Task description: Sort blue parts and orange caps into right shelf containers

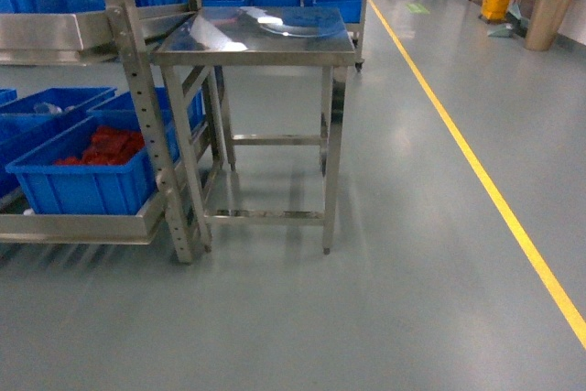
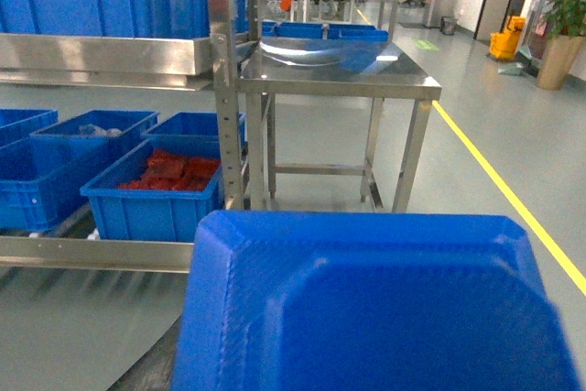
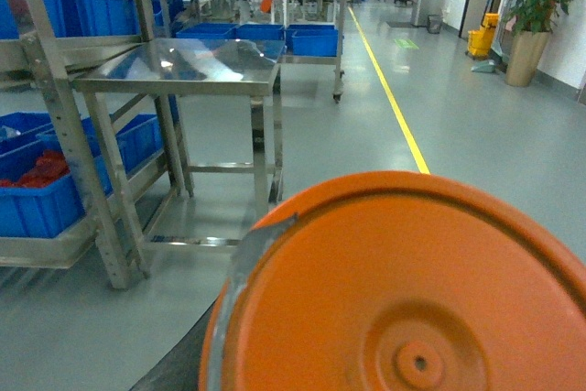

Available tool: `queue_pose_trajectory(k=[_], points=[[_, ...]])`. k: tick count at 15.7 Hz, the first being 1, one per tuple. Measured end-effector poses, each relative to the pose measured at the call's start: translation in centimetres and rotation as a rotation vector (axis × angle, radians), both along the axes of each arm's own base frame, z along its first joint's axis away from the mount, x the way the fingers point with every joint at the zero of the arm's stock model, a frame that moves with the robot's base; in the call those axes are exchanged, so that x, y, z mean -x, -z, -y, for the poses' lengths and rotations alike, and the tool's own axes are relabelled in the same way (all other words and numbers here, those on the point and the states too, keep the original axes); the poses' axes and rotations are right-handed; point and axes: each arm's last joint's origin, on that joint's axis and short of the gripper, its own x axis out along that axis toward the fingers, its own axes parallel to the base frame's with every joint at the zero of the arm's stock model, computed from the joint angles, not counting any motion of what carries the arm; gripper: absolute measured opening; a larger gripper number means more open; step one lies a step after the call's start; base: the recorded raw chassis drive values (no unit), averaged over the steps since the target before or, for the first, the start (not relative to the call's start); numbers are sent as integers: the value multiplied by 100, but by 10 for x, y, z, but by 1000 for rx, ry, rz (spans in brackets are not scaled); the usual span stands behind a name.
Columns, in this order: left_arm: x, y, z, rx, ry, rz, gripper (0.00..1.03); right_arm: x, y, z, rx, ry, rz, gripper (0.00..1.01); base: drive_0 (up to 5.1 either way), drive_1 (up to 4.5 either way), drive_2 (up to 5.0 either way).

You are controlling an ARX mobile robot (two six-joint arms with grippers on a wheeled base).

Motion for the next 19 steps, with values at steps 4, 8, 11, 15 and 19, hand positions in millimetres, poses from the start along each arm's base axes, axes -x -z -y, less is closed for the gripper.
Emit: queue_pose_trajectory(k=[4, 8, 11, 15, 19], points=[[0, 0, 0, 0, -1, 2, 42, 0, 0, 0, 0, 0, 3, 43, -4, 429, -437], [0, 0, 0, 0, -3, 2, 42, 0, -1, 0, 0, 0, 5, 43, 1, 434, -432], [0, 0, 0, 0, -1, 2, 42, 0, 0, 0, 0, 0, 0, 43, -4, 429, -438], [0, 0, 0, 0, 0, 4, 42, 0, 0, 0, 0, 0, 2, 43, -1, 432, -434], [0, 0, 0, 0, -2, -1, 42, 0, 0, 0, 0, 0, -1, 43, 5, 436, -427]])
